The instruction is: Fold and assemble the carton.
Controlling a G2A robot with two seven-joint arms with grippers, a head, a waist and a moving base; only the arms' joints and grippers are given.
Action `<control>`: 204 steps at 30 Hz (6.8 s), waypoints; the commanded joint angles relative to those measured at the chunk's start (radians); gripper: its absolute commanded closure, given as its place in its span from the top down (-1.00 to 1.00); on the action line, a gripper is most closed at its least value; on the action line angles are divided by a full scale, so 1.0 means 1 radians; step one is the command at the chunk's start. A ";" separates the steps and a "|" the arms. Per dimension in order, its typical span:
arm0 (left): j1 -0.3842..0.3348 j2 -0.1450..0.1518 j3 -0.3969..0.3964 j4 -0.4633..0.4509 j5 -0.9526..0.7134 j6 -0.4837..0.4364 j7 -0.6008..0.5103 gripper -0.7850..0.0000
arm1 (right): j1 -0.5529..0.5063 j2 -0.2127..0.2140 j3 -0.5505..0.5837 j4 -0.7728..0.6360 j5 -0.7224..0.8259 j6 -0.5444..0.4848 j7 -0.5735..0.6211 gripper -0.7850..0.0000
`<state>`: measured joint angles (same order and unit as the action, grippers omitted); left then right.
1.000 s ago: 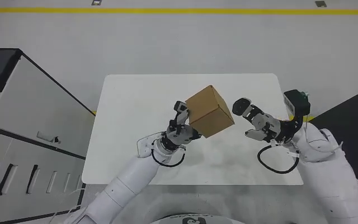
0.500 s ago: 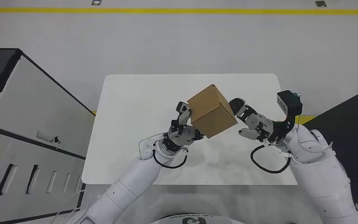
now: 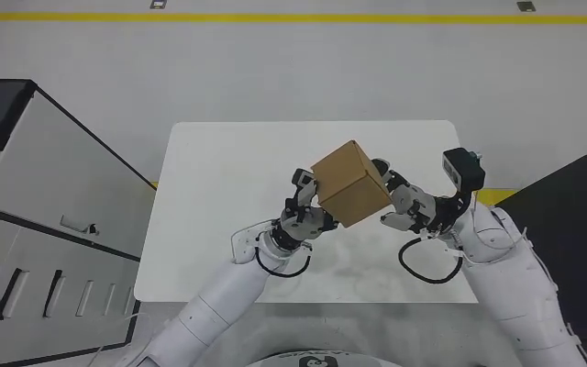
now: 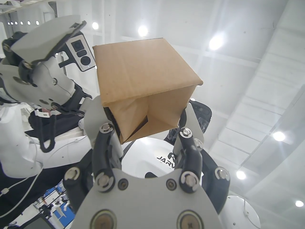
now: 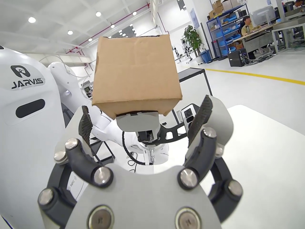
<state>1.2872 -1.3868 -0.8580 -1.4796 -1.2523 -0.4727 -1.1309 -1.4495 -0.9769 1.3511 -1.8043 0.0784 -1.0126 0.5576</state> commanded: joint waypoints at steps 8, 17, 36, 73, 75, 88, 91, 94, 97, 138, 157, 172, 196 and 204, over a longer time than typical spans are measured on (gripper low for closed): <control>0.002 -0.012 -0.006 0.009 -0.004 0.013 -0.010 -1.00 | 0.007 -0.004 -0.015 -0.016 0.008 0.000 -0.027 0.98; 0.008 -0.022 -0.017 0.014 -0.002 0.021 -0.016 -1.00 | 0.011 -0.006 -0.019 -0.016 0.009 0.000 -0.035 0.87; 0.017 -0.040 -0.033 0.021 0.023 0.045 -0.022 -1.00 | 0.005 -0.009 -0.010 -0.021 -0.006 0.000 -0.052 -0.18; 0.082 -0.048 -0.156 -0.009 -0.022 0.033 -0.002 1.00 | -0.012 0.005 0.135 -0.048 0.012 0.000 -0.009 -1.00; 0.082 -0.048 -0.156 -0.009 -0.022 0.033 -0.002 1.00 | -0.012 0.005 0.135 -0.048 0.012 0.000 -0.009 -1.00; 0.132 0.008 -0.370 -0.183 0.327 0.129 0.095 1.00 | -0.001 0.020 0.245 -0.196 -0.252 0.000 0.018 -1.00; 0.142 0.018 -0.398 -0.232 0.408 0.159 0.094 1.00 | 0.002 0.027 0.259 -0.229 -0.297 0.000 -0.002 -1.00; 0.142 0.018 -0.398 -0.232 0.408 0.159 0.094 1.00 | 0.002 0.027 0.259 -0.229 -0.297 0.000 -0.002 -1.00; 0.142 0.018 -0.398 -0.232 0.408 0.159 0.094 1.00 | 0.002 0.027 0.259 -0.229 -0.297 0.000 -0.002 -1.00; 0.198 0.108 -0.845 -0.545 1.643 -0.023 0.511 1.00 | 0.000 0.055 0.330 -0.331 -0.527 0.000 -0.099 -1.00; 0.198 0.108 -0.845 -0.545 1.643 -0.023 0.511 1.00 | 0.065 0.039 0.373 -0.534 -1.024 0.000 -0.303 -1.00; 0.198 0.108 -0.845 -0.545 1.643 -0.023 0.511 1.00 | 0.122 0.039 0.272 -0.531 -1.467 0.055 -0.671 -1.00; 0.198 0.108 -0.845 -0.545 1.643 -0.023 0.511 1.00 | 0.151 0.061 0.169 -0.446 -2.178 0.349 -1.245 -1.00; 0.198 0.108 -0.845 -0.545 1.643 -0.023 0.511 1.00 | 0.049 0.080 0.248 -0.488 -2.450 0.634 -1.408 -1.00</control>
<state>1.4854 -1.2785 -1.7027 -2.0249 0.3908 -0.4955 -0.6199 -1.3905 -0.8981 1.5941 -2.2886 -2.3560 -0.4135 -0.8382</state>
